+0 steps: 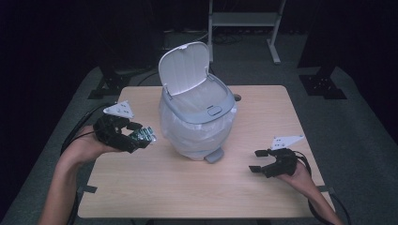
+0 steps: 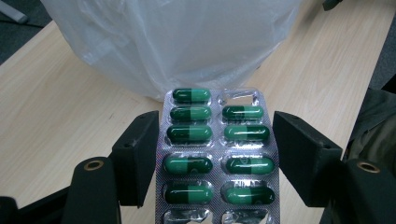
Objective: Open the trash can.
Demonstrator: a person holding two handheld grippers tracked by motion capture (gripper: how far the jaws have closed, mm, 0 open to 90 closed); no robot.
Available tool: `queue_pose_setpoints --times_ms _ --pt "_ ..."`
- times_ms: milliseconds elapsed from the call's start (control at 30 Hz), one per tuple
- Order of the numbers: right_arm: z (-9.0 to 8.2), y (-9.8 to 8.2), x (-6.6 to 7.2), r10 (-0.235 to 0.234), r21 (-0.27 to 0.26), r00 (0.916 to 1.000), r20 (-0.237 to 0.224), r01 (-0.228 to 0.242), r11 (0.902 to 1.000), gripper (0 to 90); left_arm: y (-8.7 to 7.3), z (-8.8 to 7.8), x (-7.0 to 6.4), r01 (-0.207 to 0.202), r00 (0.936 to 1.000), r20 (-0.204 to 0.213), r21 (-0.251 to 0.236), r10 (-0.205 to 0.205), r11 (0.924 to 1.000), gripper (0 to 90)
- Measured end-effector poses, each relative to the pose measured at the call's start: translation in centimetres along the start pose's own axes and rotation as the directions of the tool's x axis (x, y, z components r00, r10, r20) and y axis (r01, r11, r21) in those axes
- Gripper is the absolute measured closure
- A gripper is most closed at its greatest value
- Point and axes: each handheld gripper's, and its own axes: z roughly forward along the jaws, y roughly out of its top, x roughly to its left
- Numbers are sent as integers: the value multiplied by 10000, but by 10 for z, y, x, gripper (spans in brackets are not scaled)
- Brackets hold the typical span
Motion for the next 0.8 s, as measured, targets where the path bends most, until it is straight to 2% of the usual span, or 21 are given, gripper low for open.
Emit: queue_pose_setpoints --times_ms 467,800 --pt "-2 0 -2 53 -82 10000 29 -53 10000 262 25 -14 3 -199 9998 -11 -163 199 9997 334" --pt "-5 -1 -3 101 -177 9999 25 -101 9998 263 44 -15 4 -372 9993 53 -307 374 9988 334"
